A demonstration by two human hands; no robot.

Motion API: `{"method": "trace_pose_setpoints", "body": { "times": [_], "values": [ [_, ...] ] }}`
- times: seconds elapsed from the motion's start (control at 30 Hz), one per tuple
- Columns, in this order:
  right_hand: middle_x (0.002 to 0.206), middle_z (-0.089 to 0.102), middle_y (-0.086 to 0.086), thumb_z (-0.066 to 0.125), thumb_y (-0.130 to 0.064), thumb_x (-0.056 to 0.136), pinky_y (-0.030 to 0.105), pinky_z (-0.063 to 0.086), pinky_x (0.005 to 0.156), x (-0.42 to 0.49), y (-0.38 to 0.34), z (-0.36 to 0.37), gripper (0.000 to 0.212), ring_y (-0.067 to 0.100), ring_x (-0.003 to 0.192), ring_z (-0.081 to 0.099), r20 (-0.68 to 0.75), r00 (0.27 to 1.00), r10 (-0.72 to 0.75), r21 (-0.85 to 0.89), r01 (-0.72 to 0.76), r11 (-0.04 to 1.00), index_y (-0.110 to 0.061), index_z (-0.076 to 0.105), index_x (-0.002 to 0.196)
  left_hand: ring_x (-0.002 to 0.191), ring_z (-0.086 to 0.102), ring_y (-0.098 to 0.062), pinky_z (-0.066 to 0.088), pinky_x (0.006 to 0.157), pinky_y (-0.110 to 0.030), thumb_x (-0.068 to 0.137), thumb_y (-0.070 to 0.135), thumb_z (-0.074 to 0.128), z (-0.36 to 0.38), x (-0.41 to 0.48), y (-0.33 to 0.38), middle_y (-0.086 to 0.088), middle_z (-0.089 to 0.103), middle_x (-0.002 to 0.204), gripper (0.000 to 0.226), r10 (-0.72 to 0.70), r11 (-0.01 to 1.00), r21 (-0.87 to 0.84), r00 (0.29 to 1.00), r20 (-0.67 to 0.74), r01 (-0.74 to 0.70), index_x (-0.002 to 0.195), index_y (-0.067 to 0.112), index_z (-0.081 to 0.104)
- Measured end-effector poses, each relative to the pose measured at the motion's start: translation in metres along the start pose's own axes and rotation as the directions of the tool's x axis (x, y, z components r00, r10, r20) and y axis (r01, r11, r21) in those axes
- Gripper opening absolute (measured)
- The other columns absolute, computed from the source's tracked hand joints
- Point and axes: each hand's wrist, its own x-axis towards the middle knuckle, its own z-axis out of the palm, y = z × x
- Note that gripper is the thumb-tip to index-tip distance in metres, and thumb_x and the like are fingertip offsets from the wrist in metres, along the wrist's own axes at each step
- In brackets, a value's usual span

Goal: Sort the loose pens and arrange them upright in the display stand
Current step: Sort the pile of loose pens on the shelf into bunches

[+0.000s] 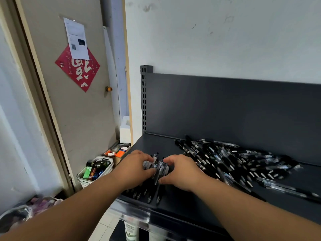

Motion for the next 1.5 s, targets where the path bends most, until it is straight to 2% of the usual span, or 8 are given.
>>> {"method": "trace_pose_setpoints", "body": {
  "times": [0.17,0.33,0.47,0.6,0.87,1.23,1.4,1.5],
  "values": [
    [0.138,0.050,-0.001,0.082,-0.041,0.070,0.025,0.037,0.106,-0.002,0.003,0.001,0.077,0.015,0.129,0.045,-0.011,1.000,-0.013,-0.028,0.013,1.000,-0.022,0.050,0.138,0.106,0.057,-0.010,0.042,0.089,-0.020,0.085,0.044,0.065,-0.004,-0.002,0.000,0.004,0.059,0.119,0.036,-0.044,0.999,0.003,0.999,-0.020,0.044,0.118,0.031,0.064],
    [0.138,0.050,-0.001,0.077,-0.041,0.076,0.023,0.036,0.104,0.003,0.002,0.002,0.068,0.014,0.128,0.046,-0.044,0.999,-0.030,-0.041,0.028,0.999,-0.024,0.052,0.136,0.079,0.058,-0.008,0.042,0.068,-0.021,0.082,0.048,0.066,-0.009,-0.007,0.002,0.007,0.063,0.085,0.023,-0.118,0.991,0.068,0.993,-0.013,0.118,0.083,0.025,0.068],
    [0.135,0.052,-0.004,0.072,-0.038,0.081,0.025,0.039,0.104,0.007,-0.002,0.003,0.055,0.014,0.124,0.050,-0.056,0.997,-0.050,-0.041,0.048,0.998,-0.028,0.055,0.132,0.073,0.063,-0.014,0.048,0.064,-0.026,0.081,0.042,0.065,-0.011,-0.009,0.009,-0.001,0.068,0.075,0.029,-0.157,0.983,0.098,0.987,0.013,0.155,0.074,0.014,0.069],
    [0.137,0.051,-0.006,0.067,-0.033,0.085,0.025,0.039,0.105,0.011,-0.003,0.008,0.049,0.014,0.126,0.048,-0.053,0.996,-0.066,-0.057,0.063,0.996,-0.032,0.055,0.132,0.080,0.066,-0.019,0.052,0.070,-0.031,0.078,0.039,0.063,-0.013,-0.011,0.011,-0.008,0.071,0.082,0.032,-0.192,0.974,0.132,0.980,0.043,0.185,0.081,0.008,0.070],
    [0.136,0.052,-0.005,0.071,-0.035,0.082,0.025,0.040,0.103,0.005,0.004,0.001,0.053,0.014,0.124,0.050,-0.060,0.995,-0.079,-0.062,0.075,0.995,-0.031,0.055,0.132,0.107,0.054,-0.010,0.047,0.092,-0.032,0.080,0.054,0.063,-0.002,-0.009,0.021,0.009,0.049,0.120,0.046,-0.062,0.995,0.075,0.998,-0.023,0.063,0.117,0.029,0.053],
    [0.133,0.056,-0.004,0.073,-0.035,0.081,0.022,0.040,0.099,-0.024,0.071,-0.077,0.054,0.014,0.121,0.053,-0.221,0.974,0.052,-0.131,-0.083,0.988,-0.031,0.056,0.132,0.123,0.047,-0.013,0.044,0.099,-0.032,0.089,0.048,0.055,0.015,0.023,0.074,0.009,0.043,0.136,0.044,0.073,0.987,0.149,0.995,-0.073,-0.061,0.130,0.031,0.050],
    [0.123,0.060,-0.009,0.072,-0.036,0.083,0.018,0.041,0.085,-0.031,0.101,-0.087,0.053,0.010,0.110,0.057,-0.199,0.973,0.119,-0.087,-0.139,0.987,-0.032,0.054,0.133,0.118,0.052,-0.018,0.044,0.098,-0.031,0.089,0.043,0.055,0.033,0.044,0.094,0.001,0.049,0.129,0.039,0.061,0.990,0.128,0.998,-0.010,-0.059,0.125,0.029,0.056],
    [0.122,0.060,-0.011,0.070,-0.037,0.083,0.022,0.045,0.091,-0.024,0.104,-0.083,0.052,0.010,0.109,0.057,-0.191,0.976,0.107,-0.076,-0.123,0.990,-0.033,0.054,0.132,0.117,0.054,-0.021,0.043,0.100,-0.032,0.091,0.039,0.055,0.043,0.060,0.098,-0.003,0.052,0.127,0.037,0.036,0.996,0.082,0.999,0.013,-0.037,0.126,0.028,0.057]
  ]
}}
